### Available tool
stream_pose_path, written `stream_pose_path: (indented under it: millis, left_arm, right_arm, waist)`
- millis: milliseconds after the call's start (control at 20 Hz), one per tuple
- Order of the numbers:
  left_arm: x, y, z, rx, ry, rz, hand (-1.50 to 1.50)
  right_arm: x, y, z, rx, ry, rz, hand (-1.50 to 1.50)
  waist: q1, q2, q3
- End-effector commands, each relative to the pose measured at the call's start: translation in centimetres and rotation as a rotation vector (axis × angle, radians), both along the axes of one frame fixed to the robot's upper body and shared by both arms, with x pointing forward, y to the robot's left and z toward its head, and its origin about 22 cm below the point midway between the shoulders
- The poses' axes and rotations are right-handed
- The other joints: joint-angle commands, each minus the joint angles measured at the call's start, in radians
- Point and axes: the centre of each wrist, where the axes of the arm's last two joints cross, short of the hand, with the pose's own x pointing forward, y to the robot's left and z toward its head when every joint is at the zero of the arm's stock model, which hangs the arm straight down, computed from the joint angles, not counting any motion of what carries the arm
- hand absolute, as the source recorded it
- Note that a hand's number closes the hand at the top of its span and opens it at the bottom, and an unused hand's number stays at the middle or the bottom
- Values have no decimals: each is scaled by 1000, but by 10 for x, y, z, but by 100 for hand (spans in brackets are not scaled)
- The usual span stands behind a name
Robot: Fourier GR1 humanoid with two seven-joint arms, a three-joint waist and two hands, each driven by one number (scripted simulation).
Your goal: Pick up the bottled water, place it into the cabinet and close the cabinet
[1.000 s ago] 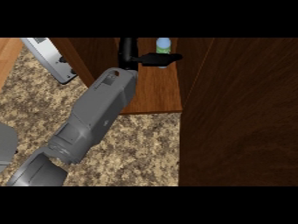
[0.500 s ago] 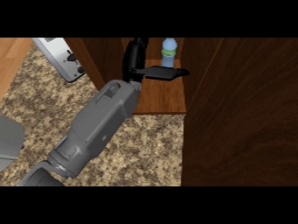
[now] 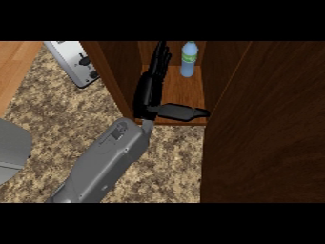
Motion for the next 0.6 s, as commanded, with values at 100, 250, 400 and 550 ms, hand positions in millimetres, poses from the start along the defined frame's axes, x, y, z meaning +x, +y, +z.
stream_pose_path:
  millis: [100, 250, 400, 550]
  left_arm:
    - [-46, 22, -2, -55, 13, -49, -150]
    - [-86, 20, -7, -78, 35, -60, -150]
    - [-106, 52, -21, -55, 37, -35, -150]
    - [-107, 64, -19, -64, 34, -29, -150]
  right_arm:
    - [-6, 16, 36, -12, -80, 15, -150]
    - [-1, 22, 27, -4, -66, 18, -150]
    - [-3, 18, 28, -8, -21, 151, -150]
    - [9, 28, 29, -81, 44, 290, 150]
  waist:
    - [2, -2, 0]
    - [7, -2, 0]
    - [1, 0, 0]
    - [6, 5, -1]
